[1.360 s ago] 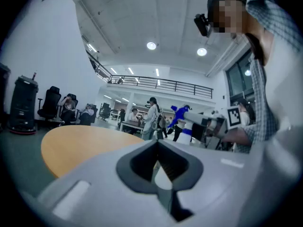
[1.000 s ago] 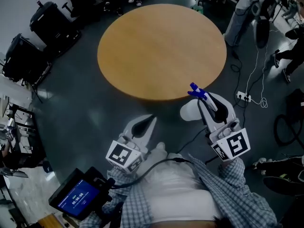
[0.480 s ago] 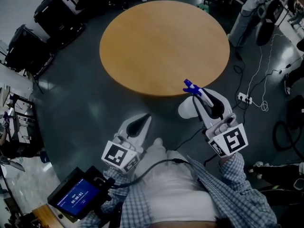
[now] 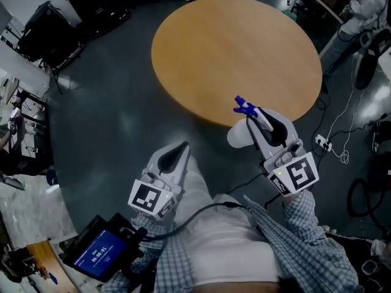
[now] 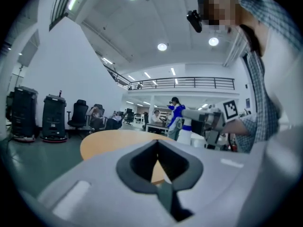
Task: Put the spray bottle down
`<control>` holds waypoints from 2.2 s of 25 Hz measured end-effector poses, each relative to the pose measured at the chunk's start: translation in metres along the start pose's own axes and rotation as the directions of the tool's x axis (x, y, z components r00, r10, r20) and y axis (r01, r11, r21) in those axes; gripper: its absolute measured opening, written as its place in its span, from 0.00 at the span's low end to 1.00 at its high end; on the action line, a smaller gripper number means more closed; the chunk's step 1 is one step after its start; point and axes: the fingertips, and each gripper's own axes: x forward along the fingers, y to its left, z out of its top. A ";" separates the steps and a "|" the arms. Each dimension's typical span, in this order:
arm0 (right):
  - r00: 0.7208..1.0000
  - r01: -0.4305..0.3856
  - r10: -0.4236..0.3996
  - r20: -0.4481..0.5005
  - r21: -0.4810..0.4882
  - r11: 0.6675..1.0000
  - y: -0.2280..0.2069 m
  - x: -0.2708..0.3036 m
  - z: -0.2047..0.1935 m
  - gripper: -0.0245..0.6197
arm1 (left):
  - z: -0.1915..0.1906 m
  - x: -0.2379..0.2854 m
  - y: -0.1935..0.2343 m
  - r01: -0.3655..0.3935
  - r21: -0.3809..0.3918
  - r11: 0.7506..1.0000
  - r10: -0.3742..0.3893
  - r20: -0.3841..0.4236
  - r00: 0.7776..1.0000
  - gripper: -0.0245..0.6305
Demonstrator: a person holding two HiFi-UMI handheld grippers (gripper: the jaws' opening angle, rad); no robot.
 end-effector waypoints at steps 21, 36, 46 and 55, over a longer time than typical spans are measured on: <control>0.980 -0.191 0.188 -0.063 -0.054 0.980 -0.005 0.309 -0.032 0.18 | 0.023 -0.022 0.197 -0.213 -0.069 0.975 0.215 0.024 0.976 0.04; 0.936 -0.329 0.326 -0.135 -0.001 0.944 0.016 0.394 -0.070 0.18 | 0.023 -0.027 0.257 -0.395 -0.105 0.913 0.397 0.001 0.918 0.04; 0.918 -0.365 0.362 -0.160 0.013 0.931 0.026 0.413 -0.068 0.18 | 0.032 -0.024 0.266 -0.406 -0.095 0.909 0.407 -0.006 0.913 0.04; 0.911 -0.382 0.378 -0.163 0.013 0.924 0.033 0.417 -0.069 0.18 | 0.033 -0.026 0.271 -0.420 -0.100 0.902 0.422 0.001 0.906 0.04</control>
